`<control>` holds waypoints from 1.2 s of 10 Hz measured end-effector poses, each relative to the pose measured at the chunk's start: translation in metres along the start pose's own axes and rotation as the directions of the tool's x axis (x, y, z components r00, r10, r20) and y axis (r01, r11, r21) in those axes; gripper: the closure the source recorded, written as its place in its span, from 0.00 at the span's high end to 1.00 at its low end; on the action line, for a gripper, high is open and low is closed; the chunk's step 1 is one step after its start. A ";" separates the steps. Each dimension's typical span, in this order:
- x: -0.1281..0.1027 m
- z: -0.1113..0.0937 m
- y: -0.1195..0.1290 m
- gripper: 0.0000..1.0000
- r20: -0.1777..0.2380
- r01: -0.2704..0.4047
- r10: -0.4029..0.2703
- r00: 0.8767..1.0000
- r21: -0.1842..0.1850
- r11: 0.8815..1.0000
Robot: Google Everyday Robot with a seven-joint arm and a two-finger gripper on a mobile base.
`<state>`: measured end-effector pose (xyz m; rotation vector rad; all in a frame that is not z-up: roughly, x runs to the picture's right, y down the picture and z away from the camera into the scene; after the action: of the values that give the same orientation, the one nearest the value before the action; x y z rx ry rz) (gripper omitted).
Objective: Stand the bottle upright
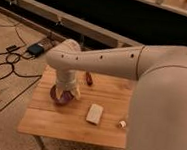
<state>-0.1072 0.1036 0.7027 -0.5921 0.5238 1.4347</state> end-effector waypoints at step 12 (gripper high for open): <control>-0.014 -0.005 -0.034 0.65 0.030 -0.028 0.029 0.999 -0.024 0.999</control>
<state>-0.0737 0.0883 0.7096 -0.5827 0.4941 1.4764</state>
